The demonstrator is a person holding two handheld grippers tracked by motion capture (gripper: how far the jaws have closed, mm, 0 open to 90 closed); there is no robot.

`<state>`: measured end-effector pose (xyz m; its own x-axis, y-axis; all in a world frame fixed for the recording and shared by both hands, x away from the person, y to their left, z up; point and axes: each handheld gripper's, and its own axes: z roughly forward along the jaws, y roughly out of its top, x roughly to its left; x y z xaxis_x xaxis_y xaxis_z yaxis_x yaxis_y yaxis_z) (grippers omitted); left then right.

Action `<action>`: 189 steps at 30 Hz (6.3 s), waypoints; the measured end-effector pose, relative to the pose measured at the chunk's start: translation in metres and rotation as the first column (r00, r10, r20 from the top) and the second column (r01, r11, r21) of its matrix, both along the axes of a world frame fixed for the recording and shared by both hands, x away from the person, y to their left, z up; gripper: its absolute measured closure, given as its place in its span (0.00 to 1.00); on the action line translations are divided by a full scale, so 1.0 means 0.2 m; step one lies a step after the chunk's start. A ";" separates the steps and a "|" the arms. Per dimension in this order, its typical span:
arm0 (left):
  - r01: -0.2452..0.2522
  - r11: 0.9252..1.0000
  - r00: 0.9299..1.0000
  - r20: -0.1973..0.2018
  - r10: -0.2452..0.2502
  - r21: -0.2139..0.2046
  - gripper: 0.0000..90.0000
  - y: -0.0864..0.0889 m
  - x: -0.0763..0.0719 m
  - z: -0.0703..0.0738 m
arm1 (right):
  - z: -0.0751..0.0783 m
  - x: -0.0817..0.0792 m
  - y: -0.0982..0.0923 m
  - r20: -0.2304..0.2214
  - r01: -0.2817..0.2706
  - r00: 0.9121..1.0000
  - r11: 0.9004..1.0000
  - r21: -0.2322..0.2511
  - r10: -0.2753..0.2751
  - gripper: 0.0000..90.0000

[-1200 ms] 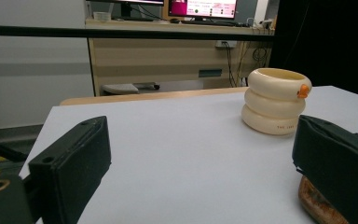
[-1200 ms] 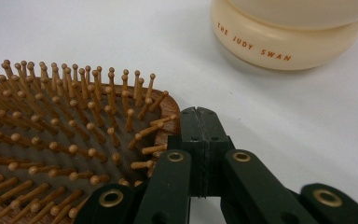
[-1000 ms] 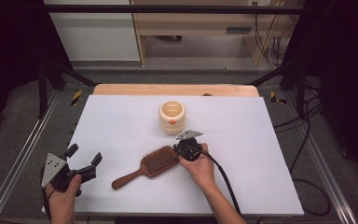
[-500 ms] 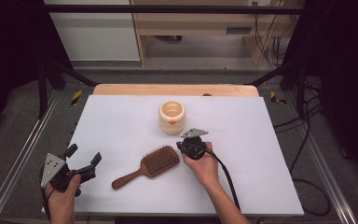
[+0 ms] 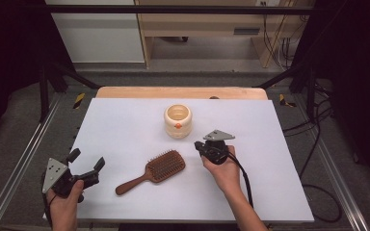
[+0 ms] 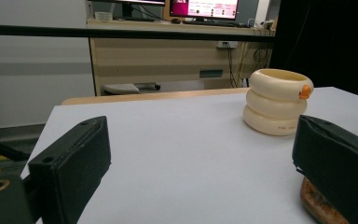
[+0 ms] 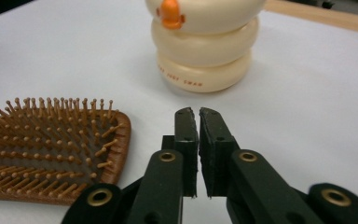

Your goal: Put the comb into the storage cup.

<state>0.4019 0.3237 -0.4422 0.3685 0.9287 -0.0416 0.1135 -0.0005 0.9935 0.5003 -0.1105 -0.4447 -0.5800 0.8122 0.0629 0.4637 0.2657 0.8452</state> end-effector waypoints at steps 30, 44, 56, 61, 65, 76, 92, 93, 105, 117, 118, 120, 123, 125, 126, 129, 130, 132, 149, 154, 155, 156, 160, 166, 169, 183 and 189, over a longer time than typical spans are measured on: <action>0.058 0.993 0.997 -0.064 -0.051 0.106 0.03 -0.20 -0.08 0.04 | 0.08 -0.40 -0.66 0.136 0.096 0.983 0.978 0.186 -0.123 0.10; 0.228 0.935 0.960 -0.223 -0.169 0.272 0.03 -0.37 -0.09 0.17 | 0.06 -0.44 -0.74 0.222 0.122 0.961 0.975 0.187 -0.163 0.11; 0.345 0.870 0.903 -0.378 -0.205 0.352 0.05 -0.44 -0.02 0.16 | -0.01 -0.48 -0.73 0.285 0.072 0.952 0.988 0.138 -0.109 0.10; 0.418 0.818 0.860 -0.463 -0.216 0.394 0.05 -0.47 -0.01 0.14 | -0.03 -0.48 -0.75 0.273 0.092 0.953 0.984 0.154 -0.132 0.10; 0.463 0.803 0.823 -0.519 -0.232 0.376 0.06 -0.49 0.01 0.11 | -0.03 -0.47 -0.75 0.267 0.087 0.956 0.985 0.149 -0.125 0.10; 0.544 0.739 0.757 -0.612 -0.228 0.398 0.06 -0.55 0.07 0.05 | -0.04 -0.47 -0.75 0.263 0.087 0.957 0.986 0.146 -0.123 0.10; 0.584 0.699 0.703 -0.688 -0.182 0.412 0.11 -0.63 0.25 0.01 | -0.05 -0.46 -0.73 0.246 0.083 0.962 0.987 0.135 -0.115 0.10; 0.589 0.696 0.696 -0.695 -0.180 0.410 0.12 -0.64 0.26 0.00 | -0.05 -0.46 -0.73 0.249 0.080 0.962 0.988 0.131 -0.111 0.10; 0.668 0.630 0.623 -0.761 -0.182 0.396 0.43 -0.69 0.30 -0.03 | -0.06 -0.46 -0.72 0.238 0.077 0.965 0.988 0.132 -0.108 0.10; 0.709 0.591 0.581 -0.793 -0.182 0.384 0.65 -0.71 0.31 -0.03 | -0.06 -0.46 -0.72 0.235 0.070 0.967 0.989 0.127 -0.098 0.10; 0.708 0.591 0.582 -0.793 -0.181 0.385 0.65 -0.71 0.31 -0.03 | -0.06 -0.46 -0.72 0.235 0.069 0.967 0.990 0.125 -0.097 0.10; 0.710 0.592 0.579 -0.795 -0.181 0.382 0.67 -0.71 0.31 -0.03 | -0.06 -0.46 -0.71 0.232 0.068 0.968 0.989 0.128 -0.096 0.10; 0.715 0.593 0.567 -0.803 -0.182 0.370 0.70 -0.71 0.32 -0.04 | -0.06 -0.46 -0.71 0.230 0.064 0.969 0.990 0.125 -0.092 0.10; 0.715 0.592 0.565 -0.806 -0.178 0.371 0.71 -0.72 0.32 -0.04 | -0.06 -0.46 -0.71 0.232 0.064 0.968 0.990 0.125 -0.092 0.10; 0.717 0.589 0.565 -0.806 -0.178 0.372 0.72 -0.72 0.32 -0.04 | -0.06 -0.46 -0.71 0.230 0.066 0.969 0.990 0.128 -0.094 0.10; 0.721 0.576 0.568 -0.804 -0.173 0.385 0.74 -0.73 0.31 -0.04 | -0.07 -0.46 -0.71 0.223 0.068 0.970 0.989 0.129 -0.096 0.10; 0.722 0.574 0.567 -0.805 -0.171 0.386 0.74 -0.73 0.31 -0.04 | -0.07 -0.46 -0.71 0.224 0.067 0.970 0.990 0.124 -0.093 0.10; 0.728 0.569 0.559 -0.811 -0.170 0.383 0.75 -0.73 0.32 -0.03 | -0.07 -0.46 -0.70 0.219 0.064 0.971 0.990 0.126 -0.091 0.10; 0.746 0.546 0.556 -0.807 -0.197 0.381 0.80 -0.73 0.32 -0.03 | -0.07 -0.46 -0.70 0.222 0.057 0.972 0.991 0.125 -0.084 0.11; 0.728 0.566 0.600 -0.760 -0.251 0.388 0.80 -0.73 0.30 0.01 | -0.07 -0.45 -0.69 0.220 0.056 0.972 0.990 0.127 -0.083 0.11; 0.725 0.572 0.605 -0.752 -0.262 0.384 0.80 -0.73 0.30 0.01 | -0.07 -0.45 -0.69 0.219 0.053 0.972 0.991 0.126 -0.080 0.11; 0.722 0.576 0.613 -0.741 -0.274 0.383 0.80 -0.73 0.29 0.02 | -0.07 -0.45 -0.69 0.218 0.056 0.972 0.990 0.129 -0.084 0.11; 0.708 0.598 0.635 -0.710 -0.305 0.376 0.80 -0.74 0.29 0.02 | -0.07 -0.45 -0.68 0.218 0.054 0.973 0.990 0.127 -0.081 0.11; 0.634 0.668 0.713 -0.629 -0.310 0.389 0.80 -0.72 0.27 0.02 | -0.06 -0.45 -0.68 0.220 0.044 0.973 0.990 0.131 -0.072 0.11; 0.618 0.672 0.740 -0.591 -0.322 0.408 0.80 -0.74 0.24 0.01 | -0.06 -0.45 -0.67 0.224 0.037 0.973 0.991 0.128 -0.065 0.11; 0.516 0.748 0.842 -0.409 -0.353 0.417 0.80 -0.76 0.21 -0.03 | -0.04 -0.46 -0.61 0.215 0.006 0.976 0.986 0.165 -0.042 0.10; 0.494 0.763 0.859 -0.372 -0.352 0.417 0.80 -0.72 0.21 -0.02 | -0.03 -0.47 -0.55 0.210 -0.022 0.978 0.981 0.191 -0.019 0.09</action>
